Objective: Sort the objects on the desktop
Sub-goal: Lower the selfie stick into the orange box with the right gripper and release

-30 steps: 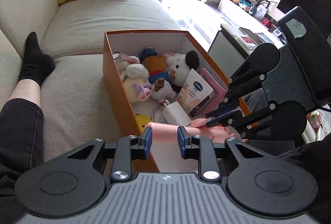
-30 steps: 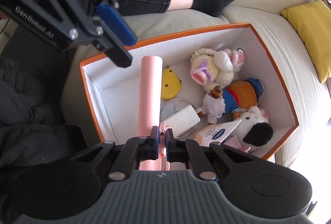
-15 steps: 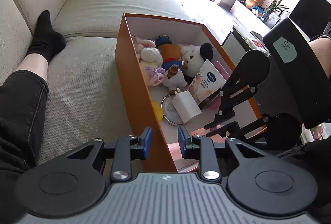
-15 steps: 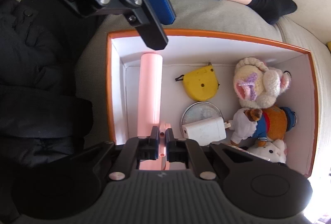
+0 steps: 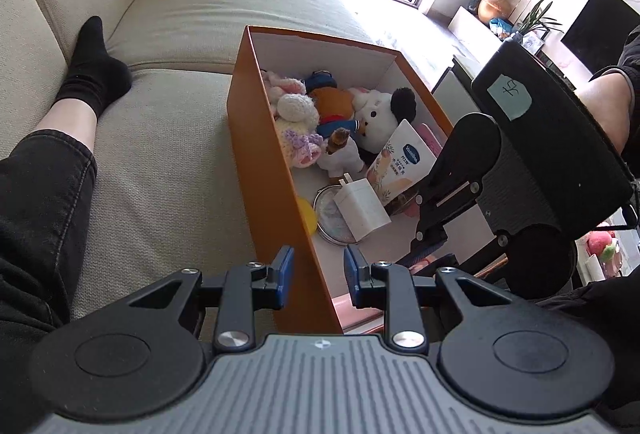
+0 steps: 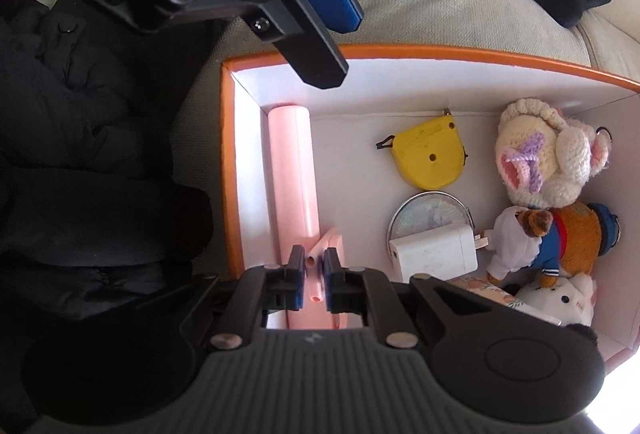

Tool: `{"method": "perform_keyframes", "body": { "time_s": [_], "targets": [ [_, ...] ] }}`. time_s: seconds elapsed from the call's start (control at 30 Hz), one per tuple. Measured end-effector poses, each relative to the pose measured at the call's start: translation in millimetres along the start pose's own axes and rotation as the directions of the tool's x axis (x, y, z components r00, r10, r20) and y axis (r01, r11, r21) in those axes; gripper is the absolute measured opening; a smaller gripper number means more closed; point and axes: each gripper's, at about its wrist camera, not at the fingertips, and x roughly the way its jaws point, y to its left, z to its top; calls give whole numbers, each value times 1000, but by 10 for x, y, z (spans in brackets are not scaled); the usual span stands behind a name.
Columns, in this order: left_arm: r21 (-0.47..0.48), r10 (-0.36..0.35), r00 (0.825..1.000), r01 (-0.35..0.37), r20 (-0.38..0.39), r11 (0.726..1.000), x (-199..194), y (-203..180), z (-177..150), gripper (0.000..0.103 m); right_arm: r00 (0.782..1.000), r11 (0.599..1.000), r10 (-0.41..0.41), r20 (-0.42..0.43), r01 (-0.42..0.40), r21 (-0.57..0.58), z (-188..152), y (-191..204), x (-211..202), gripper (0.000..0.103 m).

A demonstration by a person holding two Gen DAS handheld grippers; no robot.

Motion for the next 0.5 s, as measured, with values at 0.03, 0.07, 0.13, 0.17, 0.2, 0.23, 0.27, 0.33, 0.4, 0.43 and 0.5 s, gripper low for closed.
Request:
{"method": "perform_keyframes", "body": {
  "time_s": [0.03, 0.07, 0.13, 0.17, 0.2, 0.23, 0.27, 0.33, 0.4, 0.43, 0.5],
  "targets": [
    [0, 0, 1000, 0, 4, 1000, -13, -14, -2, 30, 1000, 1000, 24, 9, -24, 10, -7, -8, -27, 12],
    [1, -1, 1000, 1, 6, 1000, -24, -22, -3, 30, 999, 999, 38, 18, -39, 19, -17, 0, -46, 12],
    [5, -1, 1000, 1, 10, 1000, -54, -49, -5, 30, 1000, 999, 13, 20, -14, 38, -31, 22, -72, 12],
    [11, 0, 1000, 0, 14, 1000, -76, -67, -5, 30, 1000, 999, -6, 23, 5, 47, -42, 34, -98, 12],
    [18, 0, 1000, -1, 19, 1000, -99, -90, -2, 30, 999, 998, -16, 32, 15, 56, -62, 43, -135, 12],
    [26, -1, 1000, 0, 26, 1000, -124, -111, 4, 30, 999, 997, -23, 46, 20, 71, -88, 52, -182, 12],
    [34, -3, 999, 2, 33, 999, -148, -139, 10, 30, 997, 995, -32, 63, 26, 92, -122, 61, -241, 12],
    [54, -5, 999, 2, 51, 999, -192, -203, 30, 30, 993, 990, -60, 99, 47, 132, -192, 92, -356, 13],
    [75, 7, 997, -13, 75, 997, -227, -283, 62, 30, 984, 979, -109, 141, 82, 188, -271, 147, -479, 15],
    [89, 16, 996, -24, 90, 996, -244, -334, 80, 30, 978, 971, -131, 165, 93, 218, -315, 181, -544, 20],
    [107, 28, 992, -41, 120, 993, -278, -425, 116, 30, 958, 957, -174, 226, 110, 267, -409, 258, -661, 23]
  ]
}}
